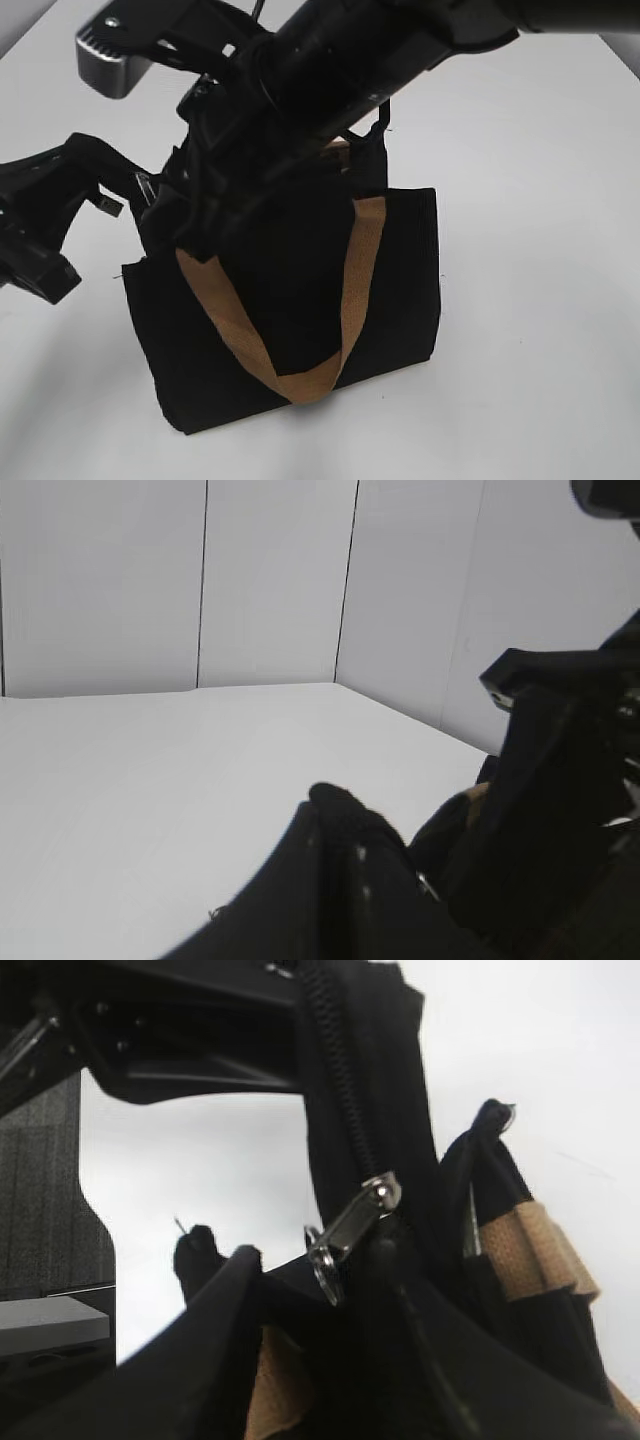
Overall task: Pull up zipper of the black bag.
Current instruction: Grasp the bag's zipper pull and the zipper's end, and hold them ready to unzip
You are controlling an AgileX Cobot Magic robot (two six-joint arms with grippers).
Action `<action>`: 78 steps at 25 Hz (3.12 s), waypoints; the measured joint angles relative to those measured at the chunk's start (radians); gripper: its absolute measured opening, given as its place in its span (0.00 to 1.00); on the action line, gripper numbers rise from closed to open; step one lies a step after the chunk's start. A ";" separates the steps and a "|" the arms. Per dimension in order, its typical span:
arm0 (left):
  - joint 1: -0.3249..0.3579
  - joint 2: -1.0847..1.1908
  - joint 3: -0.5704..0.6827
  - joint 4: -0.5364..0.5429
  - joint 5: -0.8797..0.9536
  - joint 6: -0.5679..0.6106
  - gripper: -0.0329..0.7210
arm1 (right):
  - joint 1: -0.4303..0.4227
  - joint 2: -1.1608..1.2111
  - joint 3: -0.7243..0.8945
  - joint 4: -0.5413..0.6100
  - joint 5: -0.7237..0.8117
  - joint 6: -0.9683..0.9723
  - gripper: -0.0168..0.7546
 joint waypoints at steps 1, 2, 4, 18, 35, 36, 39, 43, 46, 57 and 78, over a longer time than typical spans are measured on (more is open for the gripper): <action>0.000 0.000 -0.004 0.006 0.000 0.000 0.04 | 0.000 0.000 0.000 0.000 -0.008 0.000 0.39; 0.000 0.000 -0.006 0.013 0.000 0.000 0.04 | 0.000 0.000 0.000 0.000 -0.016 0.000 0.39; 0.000 0.000 -0.011 0.027 0.001 0.000 0.04 | -0.001 0.000 0.000 0.000 -0.028 0.000 0.38; -0.001 0.000 -0.013 0.031 0.005 0.003 0.04 | -0.001 0.023 0.000 -0.046 -0.027 0.000 0.12; -0.008 -0.001 -0.015 -0.081 0.275 -0.023 0.04 | 0.002 -0.020 -0.003 -0.237 0.041 0.200 0.11; -0.008 -0.002 -0.016 -0.083 0.293 -0.026 0.04 | 0.003 -0.020 -0.003 -0.240 0.042 0.201 0.11; -0.008 -0.009 -0.017 -0.065 0.307 -0.030 0.04 | 0.003 -0.020 -0.003 -0.242 0.042 0.203 0.11; -0.007 -0.030 -0.015 0.037 0.197 -0.049 0.04 | 0.002 -0.020 -0.003 -0.242 0.022 0.204 0.11; -0.007 -0.046 -0.015 0.066 0.105 -0.085 0.04 | 0.002 -0.020 -0.003 -0.241 0.011 0.205 0.11; -0.007 -0.050 -0.014 0.085 0.048 -0.121 0.04 | 0.003 -0.020 -0.003 -0.193 0.006 0.191 0.12; -0.007 -0.050 -0.014 0.084 0.038 -0.125 0.04 | 0.003 -0.020 -0.003 -0.166 0.036 0.147 0.05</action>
